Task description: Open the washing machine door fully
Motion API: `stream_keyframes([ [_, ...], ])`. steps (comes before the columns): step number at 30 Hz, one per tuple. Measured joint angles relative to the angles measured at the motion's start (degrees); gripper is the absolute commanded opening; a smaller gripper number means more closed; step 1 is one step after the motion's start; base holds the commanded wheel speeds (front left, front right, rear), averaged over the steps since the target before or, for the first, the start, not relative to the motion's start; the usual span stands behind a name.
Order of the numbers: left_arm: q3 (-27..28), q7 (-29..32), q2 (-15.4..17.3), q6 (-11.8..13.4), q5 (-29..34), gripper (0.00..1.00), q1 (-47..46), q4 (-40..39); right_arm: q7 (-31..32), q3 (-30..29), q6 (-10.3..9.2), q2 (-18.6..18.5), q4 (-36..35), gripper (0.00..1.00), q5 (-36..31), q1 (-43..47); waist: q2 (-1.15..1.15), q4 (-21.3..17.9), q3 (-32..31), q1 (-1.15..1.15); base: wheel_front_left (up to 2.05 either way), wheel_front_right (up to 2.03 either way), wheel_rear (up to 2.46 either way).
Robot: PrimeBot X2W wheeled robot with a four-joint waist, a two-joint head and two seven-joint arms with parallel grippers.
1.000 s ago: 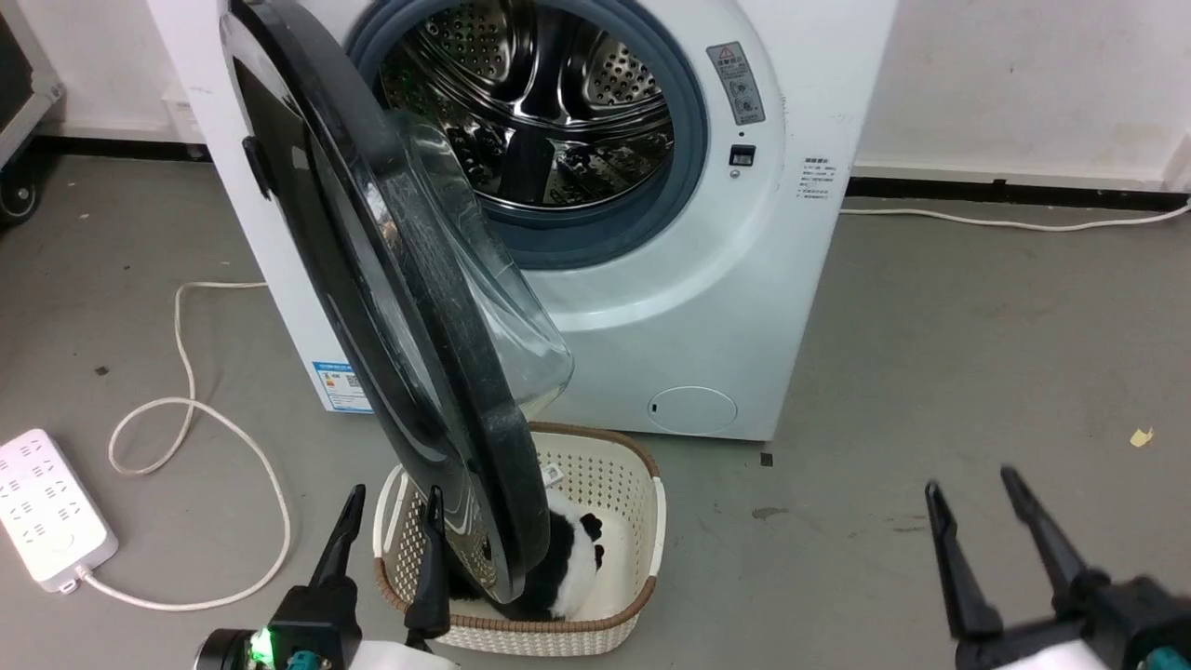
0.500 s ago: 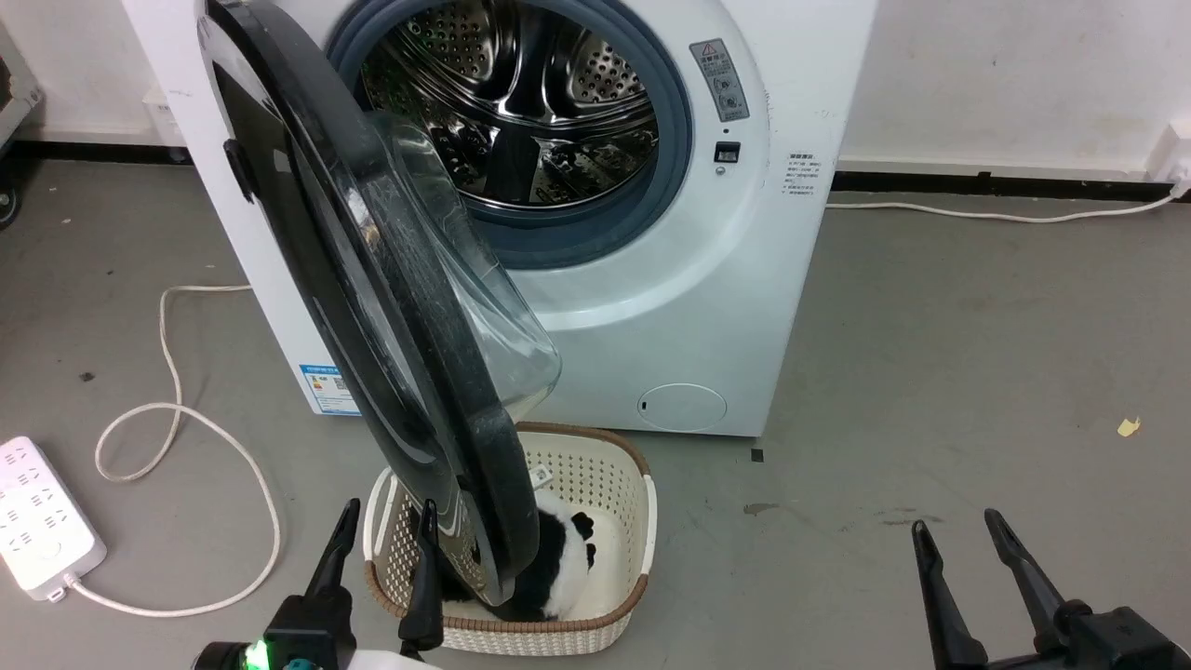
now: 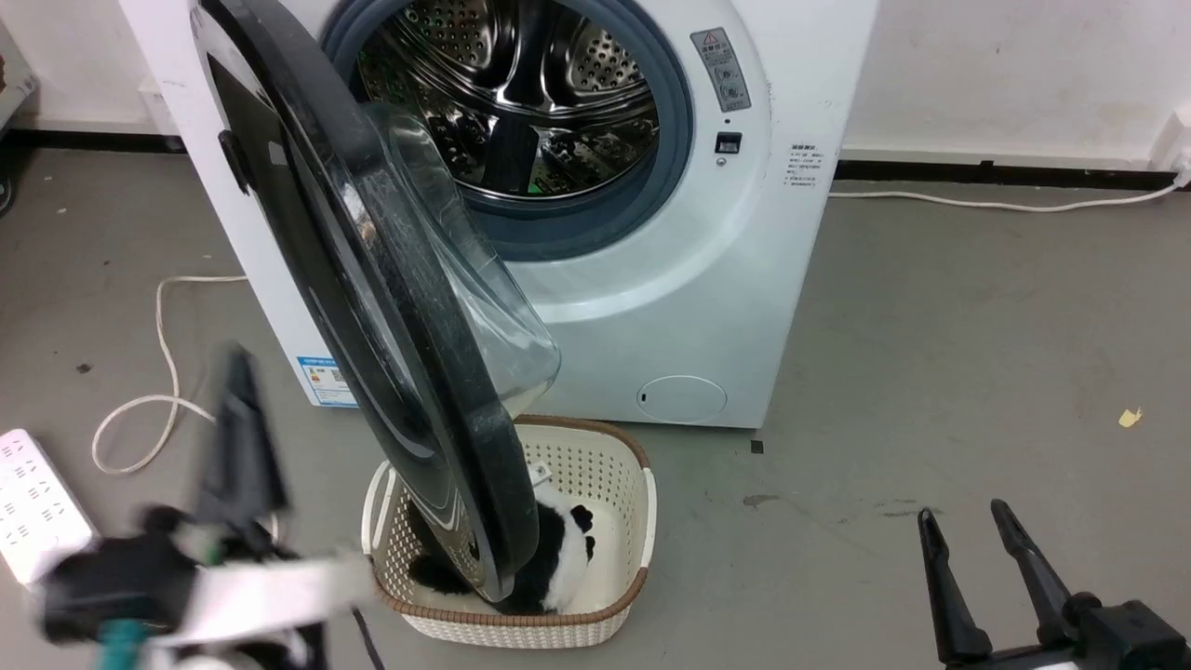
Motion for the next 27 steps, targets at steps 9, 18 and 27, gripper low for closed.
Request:
stream_keyframes([
  [9,0.76,-0.01,0.20,-0.54,3.44,0.00,-8.50,-13.85,-0.01,0.19,0.00,0.01,-0.02,1.00,0.60,-0.93,0.00,-0.60,0.60,0.00,0.00,0.00,0.00],
  [18,-11.12,6.34,-0.34,-2.70,4.22,0.00,-8.17,-11.72,-0.02,0.31,0.00,0.01,0.27,1.00,1.21,-1.13,0.00,-1.27,1.41,0.00,0.00,0.00,0.00],
  [27,-20.78,10.73,-0.99,-2.74,0.20,0.00,-3.94,0.08,-0.18,0.38,0.00,0.02,0.91,1.00,1.58,-2.07,0.00,-1.52,2.78,0.00,0.00,0.00,0.00],
])
